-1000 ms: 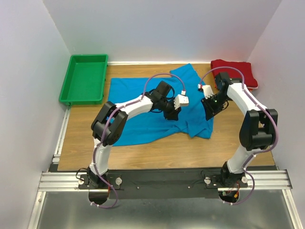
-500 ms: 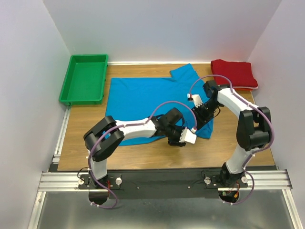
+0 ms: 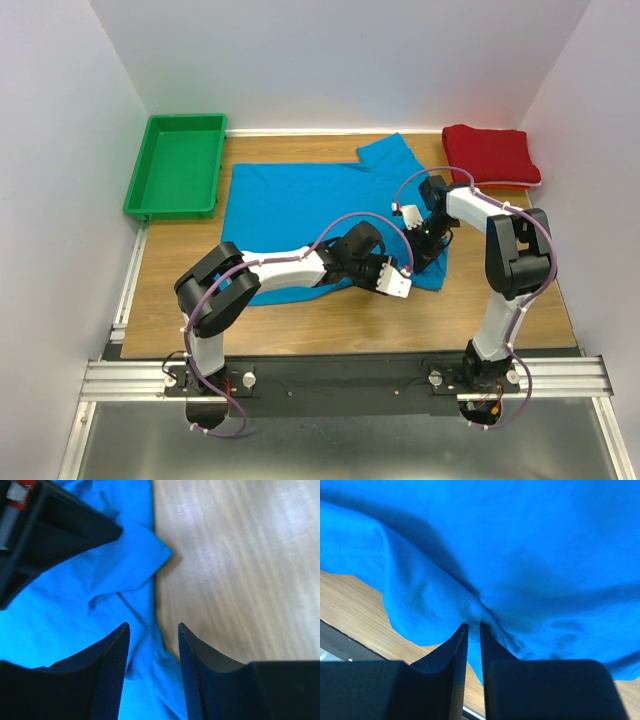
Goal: Fold and stack the t-shirts
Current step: Flatten the tshirt out
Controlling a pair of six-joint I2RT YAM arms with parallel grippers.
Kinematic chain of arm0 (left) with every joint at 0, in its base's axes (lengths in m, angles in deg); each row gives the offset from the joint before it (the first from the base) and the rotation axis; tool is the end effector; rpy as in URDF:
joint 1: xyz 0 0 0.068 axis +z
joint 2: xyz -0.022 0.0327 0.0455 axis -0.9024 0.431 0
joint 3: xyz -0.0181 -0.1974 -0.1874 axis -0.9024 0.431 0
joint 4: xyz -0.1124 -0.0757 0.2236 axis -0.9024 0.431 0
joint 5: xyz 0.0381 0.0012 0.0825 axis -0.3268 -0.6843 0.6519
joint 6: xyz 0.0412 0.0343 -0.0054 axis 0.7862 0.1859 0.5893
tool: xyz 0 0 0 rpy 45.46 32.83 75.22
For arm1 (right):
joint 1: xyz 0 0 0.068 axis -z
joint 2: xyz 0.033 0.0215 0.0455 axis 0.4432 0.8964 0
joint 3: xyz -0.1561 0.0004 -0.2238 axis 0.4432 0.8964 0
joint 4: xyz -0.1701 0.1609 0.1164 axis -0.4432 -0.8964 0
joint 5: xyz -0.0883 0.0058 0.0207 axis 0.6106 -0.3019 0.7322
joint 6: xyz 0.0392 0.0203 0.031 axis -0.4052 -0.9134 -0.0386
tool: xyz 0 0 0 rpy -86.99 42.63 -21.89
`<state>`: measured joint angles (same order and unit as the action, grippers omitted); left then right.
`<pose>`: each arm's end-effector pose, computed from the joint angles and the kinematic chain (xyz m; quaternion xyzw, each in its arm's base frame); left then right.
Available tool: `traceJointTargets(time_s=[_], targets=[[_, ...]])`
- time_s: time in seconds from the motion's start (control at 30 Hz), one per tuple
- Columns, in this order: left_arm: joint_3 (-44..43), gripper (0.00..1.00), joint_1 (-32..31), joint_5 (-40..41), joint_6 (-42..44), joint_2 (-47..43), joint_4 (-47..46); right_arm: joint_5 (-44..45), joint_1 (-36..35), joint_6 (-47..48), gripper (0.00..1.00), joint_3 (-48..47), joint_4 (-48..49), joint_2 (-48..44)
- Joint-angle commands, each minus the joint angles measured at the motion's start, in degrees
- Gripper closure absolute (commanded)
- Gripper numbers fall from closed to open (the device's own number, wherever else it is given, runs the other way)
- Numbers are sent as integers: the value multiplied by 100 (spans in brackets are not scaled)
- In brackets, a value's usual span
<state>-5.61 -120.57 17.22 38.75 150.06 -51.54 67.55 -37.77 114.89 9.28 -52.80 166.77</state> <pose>0.2068 -0.3311 0.1809 0.7677 0.4804 -0.1927 0.3778 0.3242 0.0777 0.1552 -0.3068 0.9369 0.1673 0.0046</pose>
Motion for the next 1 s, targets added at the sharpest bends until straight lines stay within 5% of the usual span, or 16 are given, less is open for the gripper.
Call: traceJointTargets(time_s=[0.0, 0.2, 0.97], targets=[[13, 51, 63, 253, 208, 10, -270, 321, 21, -243, 79, -72, 256, 166], [-171, 59, 274, 183, 120, 230, -270, 356, 13, -225, 79, -81, 247, 184], [-496, 58, 301, -81, 129, 573, -217, 479, 21, -216, 79, -160, 256, 377]])
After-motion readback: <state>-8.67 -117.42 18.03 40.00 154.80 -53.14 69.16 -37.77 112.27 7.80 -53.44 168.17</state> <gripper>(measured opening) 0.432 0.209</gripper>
